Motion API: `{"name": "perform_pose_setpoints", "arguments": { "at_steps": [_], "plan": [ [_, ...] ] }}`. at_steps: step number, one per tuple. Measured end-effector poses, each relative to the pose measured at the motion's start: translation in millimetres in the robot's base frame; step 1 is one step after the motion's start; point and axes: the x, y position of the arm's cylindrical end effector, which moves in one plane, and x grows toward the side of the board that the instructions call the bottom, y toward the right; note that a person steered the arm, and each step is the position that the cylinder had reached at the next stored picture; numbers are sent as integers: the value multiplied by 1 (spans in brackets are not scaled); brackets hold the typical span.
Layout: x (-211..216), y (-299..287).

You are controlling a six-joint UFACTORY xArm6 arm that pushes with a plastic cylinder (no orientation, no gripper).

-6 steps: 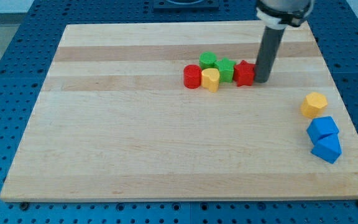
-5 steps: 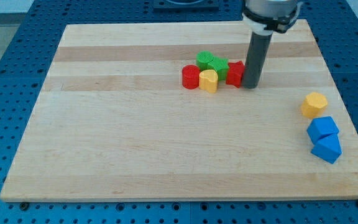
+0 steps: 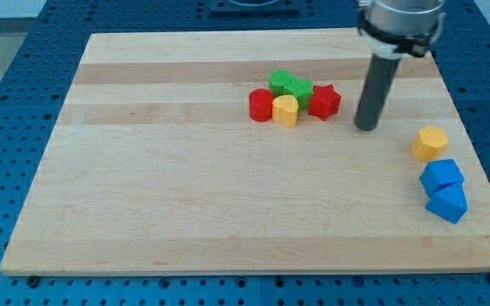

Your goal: Push the red star closer to the yellow heart

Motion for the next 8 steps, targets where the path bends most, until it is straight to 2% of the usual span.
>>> {"name": "perform_pose_setpoints", "arguments": {
  "at_steps": [1, 3, 8],
  "plan": [
    [-11, 29],
    [-24, 30],
    [-27, -53]
  ]
}}
